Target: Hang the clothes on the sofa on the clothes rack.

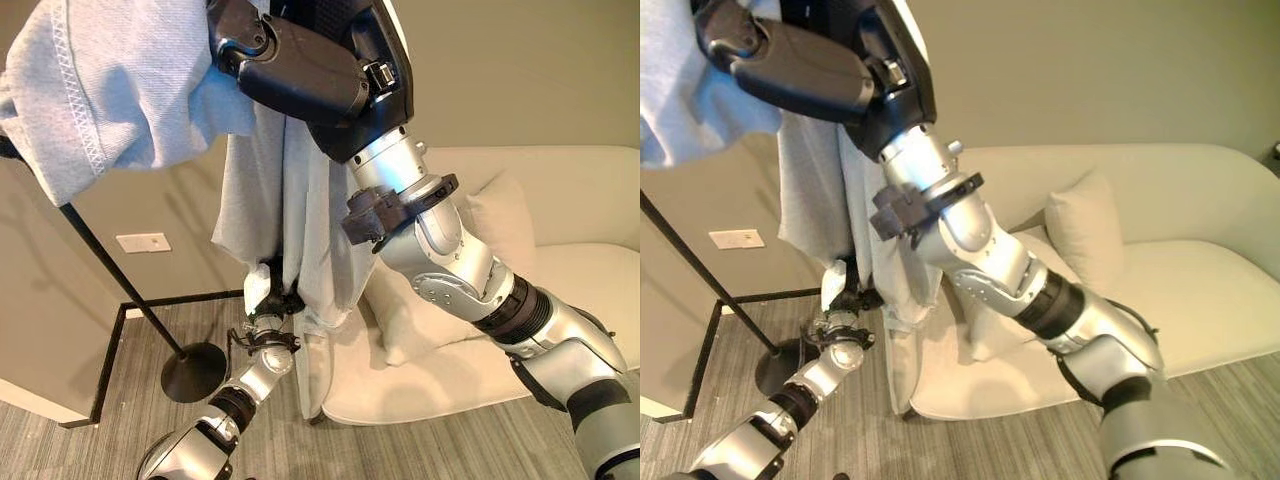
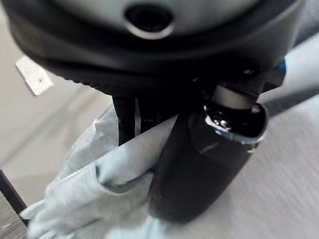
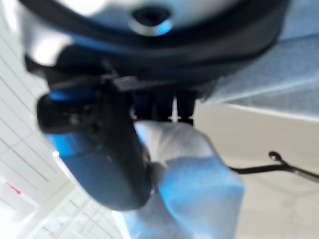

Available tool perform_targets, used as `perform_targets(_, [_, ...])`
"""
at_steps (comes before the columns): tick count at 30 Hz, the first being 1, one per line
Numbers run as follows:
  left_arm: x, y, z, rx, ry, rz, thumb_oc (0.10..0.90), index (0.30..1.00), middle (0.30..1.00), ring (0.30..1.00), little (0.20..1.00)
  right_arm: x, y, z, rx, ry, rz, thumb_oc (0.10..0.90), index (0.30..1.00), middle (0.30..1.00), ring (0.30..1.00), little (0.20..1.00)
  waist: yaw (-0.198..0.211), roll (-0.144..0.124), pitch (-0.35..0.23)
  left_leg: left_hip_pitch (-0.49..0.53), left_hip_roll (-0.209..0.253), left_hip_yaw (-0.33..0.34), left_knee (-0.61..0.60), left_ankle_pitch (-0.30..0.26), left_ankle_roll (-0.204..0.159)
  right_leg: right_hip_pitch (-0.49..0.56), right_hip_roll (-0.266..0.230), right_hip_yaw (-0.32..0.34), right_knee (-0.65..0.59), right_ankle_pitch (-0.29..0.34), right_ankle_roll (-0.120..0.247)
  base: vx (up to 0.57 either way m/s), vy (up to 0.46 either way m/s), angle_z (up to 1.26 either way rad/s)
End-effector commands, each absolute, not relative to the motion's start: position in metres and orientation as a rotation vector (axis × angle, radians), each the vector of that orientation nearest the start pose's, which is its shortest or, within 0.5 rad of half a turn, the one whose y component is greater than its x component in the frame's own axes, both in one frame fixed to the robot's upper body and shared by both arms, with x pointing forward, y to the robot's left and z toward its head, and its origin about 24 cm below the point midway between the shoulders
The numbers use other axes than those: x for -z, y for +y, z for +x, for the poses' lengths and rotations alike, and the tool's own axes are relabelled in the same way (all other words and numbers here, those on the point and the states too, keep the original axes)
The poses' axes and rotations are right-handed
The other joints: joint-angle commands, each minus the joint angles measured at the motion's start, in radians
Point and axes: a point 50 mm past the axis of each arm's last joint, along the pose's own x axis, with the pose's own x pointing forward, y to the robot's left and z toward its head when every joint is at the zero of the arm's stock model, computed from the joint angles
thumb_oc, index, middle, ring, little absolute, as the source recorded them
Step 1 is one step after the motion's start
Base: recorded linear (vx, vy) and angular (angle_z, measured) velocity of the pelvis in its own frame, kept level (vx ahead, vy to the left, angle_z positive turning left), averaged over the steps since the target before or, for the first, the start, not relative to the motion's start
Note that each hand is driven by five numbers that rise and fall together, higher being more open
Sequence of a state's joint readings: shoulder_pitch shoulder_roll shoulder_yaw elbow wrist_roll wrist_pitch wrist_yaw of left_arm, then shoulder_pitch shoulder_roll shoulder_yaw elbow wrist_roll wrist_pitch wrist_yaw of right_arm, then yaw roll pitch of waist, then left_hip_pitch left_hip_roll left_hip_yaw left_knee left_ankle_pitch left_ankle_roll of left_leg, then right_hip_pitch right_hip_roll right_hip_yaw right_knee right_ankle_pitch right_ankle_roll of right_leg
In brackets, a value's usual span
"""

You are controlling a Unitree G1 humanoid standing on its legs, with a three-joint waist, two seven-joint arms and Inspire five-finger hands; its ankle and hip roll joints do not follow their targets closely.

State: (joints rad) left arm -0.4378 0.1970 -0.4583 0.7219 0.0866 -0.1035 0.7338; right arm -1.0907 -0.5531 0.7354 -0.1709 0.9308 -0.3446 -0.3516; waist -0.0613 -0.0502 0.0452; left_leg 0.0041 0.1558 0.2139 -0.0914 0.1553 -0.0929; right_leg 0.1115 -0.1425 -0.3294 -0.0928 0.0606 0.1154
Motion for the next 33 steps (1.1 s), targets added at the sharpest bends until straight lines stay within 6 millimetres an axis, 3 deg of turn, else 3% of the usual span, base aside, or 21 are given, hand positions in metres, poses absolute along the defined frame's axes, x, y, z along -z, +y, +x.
perform_targets(1, [-0.062,0.147,0.327,-0.406,-0.254,0.496,0.400,0.300,0.300,0.300,0.300,-0.353,-0.063,0.259,-0.688,-1.041,0.411,0.400,0.300,0.300,0.300,0.300,0.062,-0.014,-0.073,0.082,0.038,0.028,0.004,-0.134,-0.043,-0.063,-0.060,0.000,0.020,0.021,0.056,0.02,-0.040,-0.03])
perform_targets(4, [-0.066,0.192,0.294,-0.517,-0.301,0.474,0.400,0.300,0.300,0.300,0.300,-0.350,-0.085,0.263,-0.639,-1.048,0.322,0.400,0.300,0.300,0.300,0.300,0.090,-0.011,-0.063,0.081,0.046,0.019,0.004,-0.131,-0.048,-0.053,-0.052,-0.010,0.018,0.013,0.053,0.03,-0.035,0.01])
perform_targets(5, [-0.071,0.228,0.266,-0.612,-0.331,0.532,0.400,0.300,0.300,0.300,0.300,-0.346,-0.099,0.263,-0.629,-1.044,0.243,0.400,0.300,0.300,0.300,0.300,0.110,-0.007,-0.059,0.074,0.049,0.010,0.004,-0.126,-0.051,-0.050,-0.049,-0.016,0.015,0.009,0.053,0.04,-0.050,0.04])
perform_targets(10, [-0.093,0.297,0.211,-0.865,-0.401,0.719,0.400,0.300,0.300,0.300,0.300,-0.340,-0.133,0.265,-0.595,-1.007,0.061,0.400,0.300,0.300,0.300,0.300,0.162,0.005,-0.049,0.035,0.045,-0.022,0.004,-0.110,-0.056,-0.054,-0.045,-0.041,0.008,0.006,0.058,0.01,-0.003,0.17])
perform_targets(11, [-0.093,0.297,0.210,-0.865,-0.401,0.719,0.400,0.300,0.300,0.300,0.300,-0.340,-0.133,0.265,-0.596,-1.007,0.061,0.400,0.300,0.300,0.300,0.300,0.159,0.004,-0.053,0.029,0.043,-0.024,0.004,-0.105,-0.055,-0.058,-0.047,-0.043,0.007,0.010,0.058,-0.06,0.054,0.34])
perform_targets(12, [-0.109,0.315,0.194,-0.966,-0.460,0.785,0.400,0.300,0.300,0.300,0.300,-0.340,-0.148,0.267,-0.558,-1.000,0.003,0.400,0.300,0.300,0.300,0.300,0.183,0.007,-0.043,0.018,0.036,-0.042,0.004,-0.105,-0.054,-0.062,-0.049,-0.048,0.008,0.010,0.061,-0.06,0.068,0.40])
perform_targets(16, [-0.139,0.335,0.182,-1.089,-0.574,0.923,0.400,0.300,0.300,0.300,0.300,-0.330,-0.183,0.268,-0.443,-0.980,-0.056,0.400,0.300,0.300,0.300,0.300,0.215,-0.004,-0.035,0.001,0.047,-0.067,0.004,-0.091,-0.066,-0.057,-0.063,-0.074,0.008,0.008,0.064,-0.03,0.079,0.30])
perform_targets(19, [-0.173,0.345,0.175,-1.183,-0.721,1.047,0.400,0.300,0.300,0.300,0.300,-0.310,-0.208,0.261,-0.363,-0.953,-0.091,0.400,0.300,0.300,0.300,0.300,0.214,-0.018,-0.020,-0.005,0.131,-0.063,0.008,-0.061,-0.097,-0.033,-0.104,-0.110,0.014,0.014,0.085,-0.03,0.275,0.54])
perform_targets(20, [-0.194,0.345,0.176,-1.232,-0.822,1.086,0.400,0.300,0.300,0.300,0.300,-0.294,-0.221,0.255,-0.307,-0.933,-0.096,0.400,0.300,0.300,0.300,0.300,0.193,-0.024,-0.013,0.001,0.192,-0.040,0.004,-0.040,-0.110,-0.031,-0.144,-0.127,0.022,0.024,0.108,-0.11,0.458,0.87])
perform_targets(23, [-0.210,0.339,0.181,-1.236,-0.913,1.107,0.400,0.300,0.300,0.300,0.300,-0.274,-0.240,0.244,-0.185,-0.909,-0.114,0.400,0.300,0.300,0.300,0.300,0.185,-0.020,-0.021,0.002,0.219,-0.042,0.004,-0.038,-0.132,-0.043,-0.181,-0.140,0.032,0.041,0.128,-0.07,0.354,0.53])
perform_targets(25, [-0.214,0.333,0.183,-1.230,-0.945,1.119,0.400,0.300,0.300,0.300,0.300,-0.251,-0.253,0.229,-0.055,-0.876,-0.164,0.400,0.300,0.300,0.300,0.300,0.153,0.008,-0.045,0.009,0.194,-0.035,0.004,-0.080,-0.135,-0.041,-0.232,-0.150,0.038,0.078,0.146,0.05,0.434,-0.03])
perform_targets(26, [-0.212,0.329,0.186,-1.211,-0.951,1.108,0.400,0.300,0.300,0.300,0.300,-0.241,-0.259,0.223,0.018,-0.861,-0.198,0.400,0.300,0.300,0.300,0.300,0.143,0.008,-0.054,0.013,0.165,-0.035,0.009,-0.102,-0.125,-0.039,-0.267,-0.151,0.046,0.109,0.146,0.07,0.512,0.22])
perform_targets(28, [-0.212,0.322,0.191,-1.177,-0.969,1.094,0.400,0.300,0.300,0.300,0.300,-0.220,-0.262,0.216,0.138,-0.836,-0.184,0.400,0.300,0.300,0.300,0.300,0.133,0.000,-0.061,0.025,0.089,-0.034,0.015,-0.156,-0.087,-0.042,-0.335,-0.152,0.070,0.168,0.146,0.05,0.482,0.56])
perform_targets(29, [-0.211,0.319,0.193,-1.154,-0.973,1.104,0.400,0.300,0.300,0.300,0.300,-0.209,-0.258,0.213,0.182,-0.810,-0.174,0.400,0.300,0.300,0.300,0.300,0.134,-0.022,-0.062,0.037,0.040,-0.031,0.015,-0.181,-0.059,-0.043,-0.373,-0.150,0.084,0.187,0.146,0.04,0.420,0.09])
perform_targets(31, [-0.212,0.317,0.195,-1.144,-0.984,1.128,0.400,0.300,0.300,0.300,0.300,-0.200,-0.251,0.211,0.233,-0.810,-0.145,0.400,0.300,0.300,0.300,0.300,0.132,-0.042,-0.062,0.061,-0.029,-0.026,0.010,-0.218,-0.016,-0.052,-0.425,-0.148,0.108,0.237,0.146,0.03,0.385,-0.05])
perform_targets(33, [-0.216,0.315,0.199,-1.161,-1.004,1.107,0.400,0.300,0.300,0.300,0.300,-0.195,-0.238,0.217,0.280,-0.822,-0.125,0.400,0.300,0.300,0.300,0.300,0.146,-0.049,-0.059,0.110,-0.097,-0.015,0.004,-0.267,0.025,-0.055,-0.481,-0.187,0.164,0.267,0.146,0.06,0.432,-0.15])
